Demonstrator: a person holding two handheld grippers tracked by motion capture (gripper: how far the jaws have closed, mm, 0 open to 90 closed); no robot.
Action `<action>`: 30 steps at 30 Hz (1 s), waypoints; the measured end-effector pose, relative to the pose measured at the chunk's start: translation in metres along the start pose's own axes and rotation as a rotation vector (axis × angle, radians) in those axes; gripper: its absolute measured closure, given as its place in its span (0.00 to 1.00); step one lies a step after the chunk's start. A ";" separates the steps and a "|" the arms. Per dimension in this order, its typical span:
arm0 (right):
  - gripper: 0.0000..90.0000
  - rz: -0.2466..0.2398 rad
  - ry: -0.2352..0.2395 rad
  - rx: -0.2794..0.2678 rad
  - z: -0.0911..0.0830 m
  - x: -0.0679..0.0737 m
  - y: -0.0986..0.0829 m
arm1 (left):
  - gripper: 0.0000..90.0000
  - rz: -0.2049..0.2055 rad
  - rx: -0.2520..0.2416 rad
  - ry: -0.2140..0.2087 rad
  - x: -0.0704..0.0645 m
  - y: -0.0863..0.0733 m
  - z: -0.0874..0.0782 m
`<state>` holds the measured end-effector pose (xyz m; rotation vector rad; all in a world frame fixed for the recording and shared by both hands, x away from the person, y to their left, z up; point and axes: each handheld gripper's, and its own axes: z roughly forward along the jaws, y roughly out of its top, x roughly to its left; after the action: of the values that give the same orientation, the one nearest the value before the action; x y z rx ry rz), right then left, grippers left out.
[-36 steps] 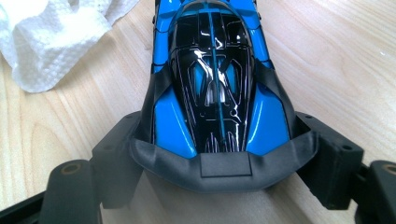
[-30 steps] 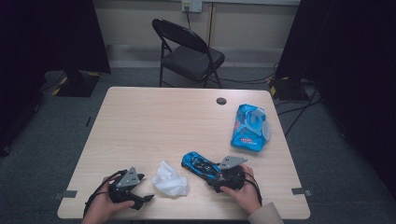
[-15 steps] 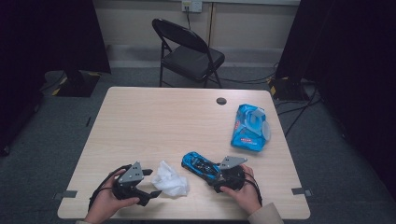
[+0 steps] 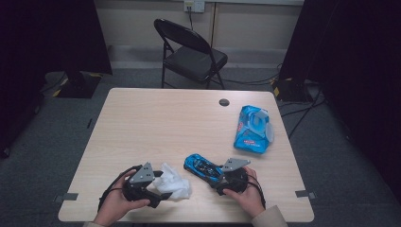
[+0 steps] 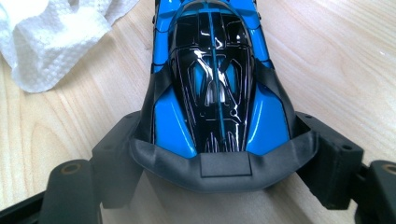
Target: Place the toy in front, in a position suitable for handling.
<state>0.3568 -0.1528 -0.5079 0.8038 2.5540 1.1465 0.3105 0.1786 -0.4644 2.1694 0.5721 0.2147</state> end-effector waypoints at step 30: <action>0.27 0.001 0.001 0.000 0.000 0.000 0.000 | 0.21 -0.031 0.019 -0.025 -0.004 0.025 0.036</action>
<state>0.3570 -0.1529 -0.5079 0.8052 2.5548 1.1478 0.3273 0.1377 -0.4667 2.1771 0.5961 0.1658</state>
